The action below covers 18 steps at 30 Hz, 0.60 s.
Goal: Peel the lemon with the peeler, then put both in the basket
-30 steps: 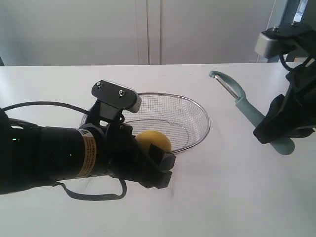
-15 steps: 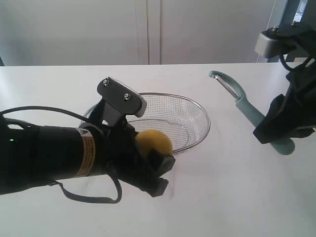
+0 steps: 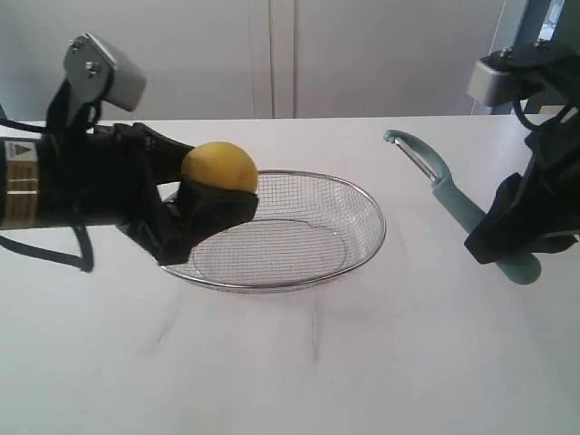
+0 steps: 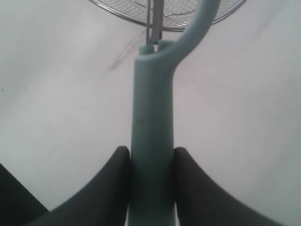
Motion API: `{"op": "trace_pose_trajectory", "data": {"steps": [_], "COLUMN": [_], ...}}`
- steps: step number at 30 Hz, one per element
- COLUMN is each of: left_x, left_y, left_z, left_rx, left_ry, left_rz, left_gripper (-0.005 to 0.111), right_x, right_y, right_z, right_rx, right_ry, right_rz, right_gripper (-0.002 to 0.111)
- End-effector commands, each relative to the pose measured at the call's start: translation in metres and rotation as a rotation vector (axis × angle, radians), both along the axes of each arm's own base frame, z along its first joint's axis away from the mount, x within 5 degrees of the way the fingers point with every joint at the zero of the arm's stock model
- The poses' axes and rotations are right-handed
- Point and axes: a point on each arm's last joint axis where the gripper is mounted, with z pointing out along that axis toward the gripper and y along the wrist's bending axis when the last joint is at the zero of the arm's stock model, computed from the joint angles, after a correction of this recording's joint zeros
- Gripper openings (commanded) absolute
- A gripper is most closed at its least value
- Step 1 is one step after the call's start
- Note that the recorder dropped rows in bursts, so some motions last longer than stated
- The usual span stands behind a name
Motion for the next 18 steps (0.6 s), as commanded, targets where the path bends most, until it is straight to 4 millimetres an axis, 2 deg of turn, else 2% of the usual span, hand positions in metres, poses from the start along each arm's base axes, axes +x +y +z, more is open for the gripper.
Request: {"op": "trace_pose_trajectory", "data": {"steps": [1,2,8,12,18], "left_x": [-0.008,-0.009,-0.006,-0.006,-0.006], "left_y": [0.017,0.018,0.019,0.019,0.019], "left_z": [0.004,0.004,-0.003,-0.003,-0.003], "left_rx": [-0.114,-0.134,-0.099,-0.096,-0.092], "left_ry": [0.095,0.093,0.097,0.098,0.089], "left_rz": [-0.246,-0.291,-0.297,-0.298,-0.300], "left_gripper": [0.000,0.000,0.000,0.000,0.000], "right_x": [0.002,0.003,0.012,0.011,0.005], "right_y": [0.000,0.003,0.012,0.017,0.024], "right_z": [0.002,0.004,0.013,0.016,0.002], "right_rx": [0.048,0.082,0.240,0.337,0.368], "right_ry": [-0.027,-0.035,-0.110,-0.048,0.017], "right_rz": [-0.033,-0.042,-0.108,-0.184,-0.080], "right_gripper": [0.000,0.000,0.000,0.000,0.000]}}
